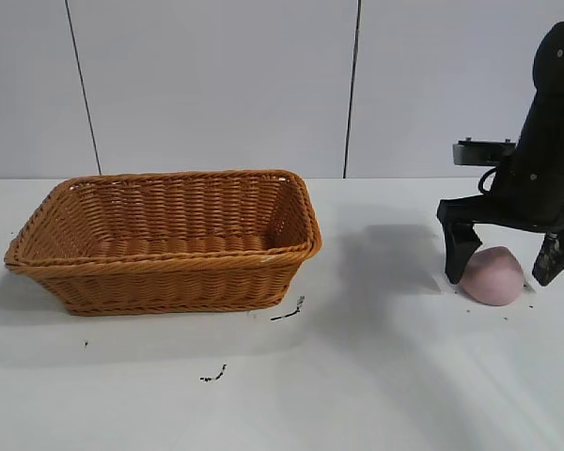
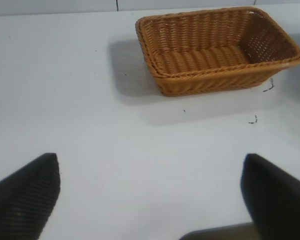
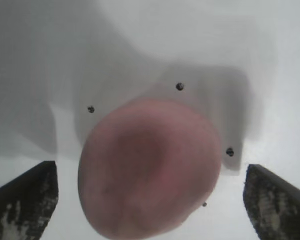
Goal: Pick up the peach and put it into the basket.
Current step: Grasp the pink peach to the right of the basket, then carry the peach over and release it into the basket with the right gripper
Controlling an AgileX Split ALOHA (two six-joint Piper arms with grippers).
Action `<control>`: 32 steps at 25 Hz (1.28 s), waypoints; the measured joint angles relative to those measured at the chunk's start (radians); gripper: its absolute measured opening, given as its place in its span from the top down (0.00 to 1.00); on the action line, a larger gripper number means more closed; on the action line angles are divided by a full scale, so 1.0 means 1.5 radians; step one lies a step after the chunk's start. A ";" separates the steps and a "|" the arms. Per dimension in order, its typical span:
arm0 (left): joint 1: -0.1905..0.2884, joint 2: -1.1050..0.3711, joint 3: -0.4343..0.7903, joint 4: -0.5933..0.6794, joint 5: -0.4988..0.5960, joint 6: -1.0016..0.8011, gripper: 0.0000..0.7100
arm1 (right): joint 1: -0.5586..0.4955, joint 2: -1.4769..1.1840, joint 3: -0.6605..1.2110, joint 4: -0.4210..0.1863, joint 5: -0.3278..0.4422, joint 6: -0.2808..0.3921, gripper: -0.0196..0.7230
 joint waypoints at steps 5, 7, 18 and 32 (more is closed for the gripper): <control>0.000 0.000 0.000 0.000 0.000 0.000 0.02 | 0.000 0.000 0.000 0.000 -0.002 0.000 0.23; 0.000 0.000 0.000 0.000 0.000 0.000 0.02 | 0.000 0.000 0.000 0.000 -0.002 0.000 0.41; 0.000 0.000 0.000 0.000 0.000 0.000 0.02 | 0.000 -0.002 -0.068 -0.032 0.073 -0.014 0.98; 0.000 0.000 0.000 0.000 0.000 0.000 0.02 | 0.000 -0.054 -0.420 -0.021 0.299 -0.018 0.98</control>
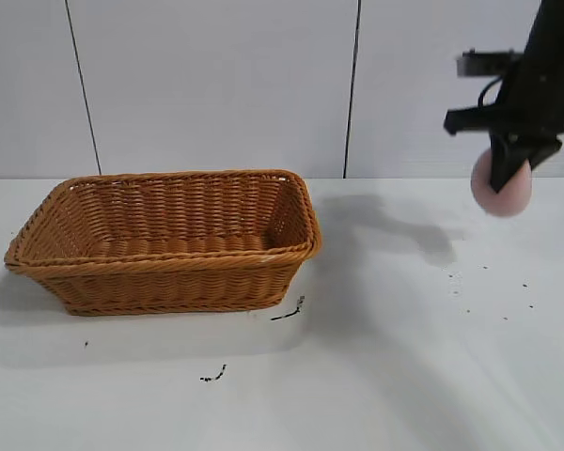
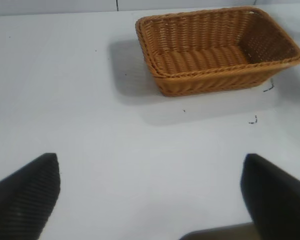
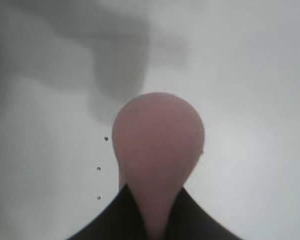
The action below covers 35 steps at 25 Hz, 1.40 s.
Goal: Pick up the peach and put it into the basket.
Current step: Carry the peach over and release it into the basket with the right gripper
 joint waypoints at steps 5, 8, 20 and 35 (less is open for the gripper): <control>0.000 0.000 0.000 0.000 0.000 0.000 0.02 | 0.007 0.000 -0.046 0.028 0.007 -0.001 0.98; 0.000 0.000 0.000 0.000 0.000 0.000 0.02 | 0.034 0.000 -0.049 0.030 0.010 -0.005 0.98; 0.000 0.000 0.000 0.000 0.000 0.000 0.02 | 0.248 0.014 -0.049 0.028 0.002 -0.014 0.98; 0.000 0.000 0.000 0.000 0.000 0.000 0.02 | 0.371 0.175 -0.049 0.026 -0.146 -0.013 0.98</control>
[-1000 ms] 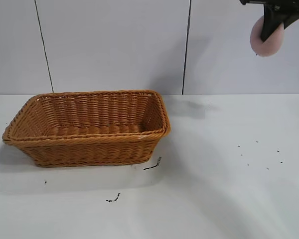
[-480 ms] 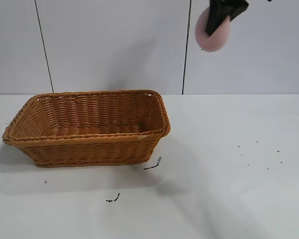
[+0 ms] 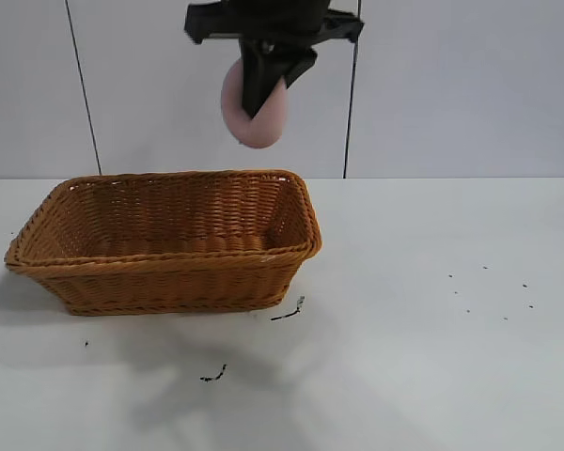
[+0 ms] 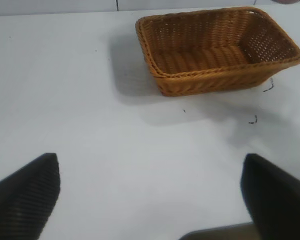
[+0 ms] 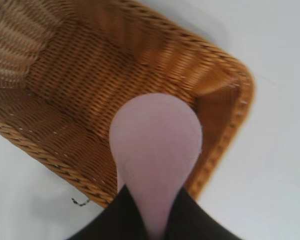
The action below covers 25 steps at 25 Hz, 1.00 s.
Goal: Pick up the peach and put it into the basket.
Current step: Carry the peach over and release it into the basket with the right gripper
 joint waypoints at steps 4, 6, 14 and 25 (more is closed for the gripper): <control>0.000 0.000 0.000 0.000 0.000 0.000 0.02 | 0.000 0.051 0.000 0.012 -0.042 -0.004 0.98; 0.000 0.000 0.000 0.000 0.000 0.000 0.02 | 0.000 0.068 0.000 0.015 -0.061 -0.009 0.98; 0.000 0.000 0.000 0.000 0.000 0.000 0.02 | 0.000 0.078 -0.001 0.025 -0.075 -0.022 0.46; 0.000 0.000 0.000 0.000 0.000 0.000 0.02 | 0.000 0.072 -0.196 0.015 0.062 -0.019 0.05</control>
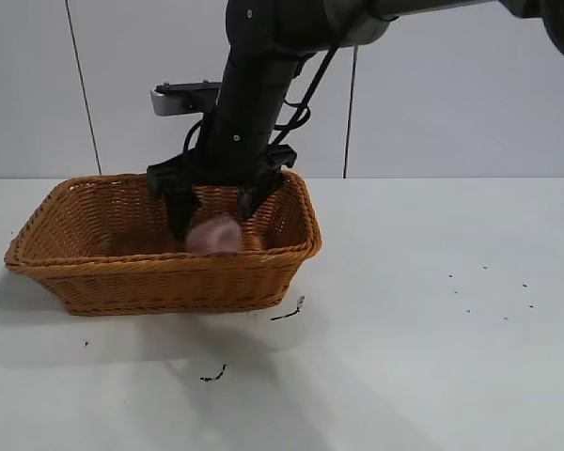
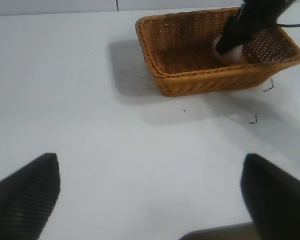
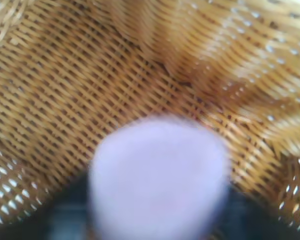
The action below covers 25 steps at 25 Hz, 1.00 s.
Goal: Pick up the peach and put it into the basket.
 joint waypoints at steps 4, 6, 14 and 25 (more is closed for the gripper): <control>0.000 0.000 0.000 0.000 0.000 0.000 0.02 | -0.007 -0.022 -0.014 -0.020 0.024 0.002 0.04; 0.000 0.000 0.000 0.000 0.000 0.000 0.02 | -0.019 -0.031 -0.015 -0.030 0.029 0.003 0.04; 0.000 0.000 0.000 0.000 0.000 0.000 0.02 | -0.151 -0.036 -0.015 -0.035 0.065 0.005 0.04; 0.000 0.000 0.000 0.000 0.000 0.000 0.02 | -0.352 -0.037 -0.015 -0.041 0.072 0.006 0.04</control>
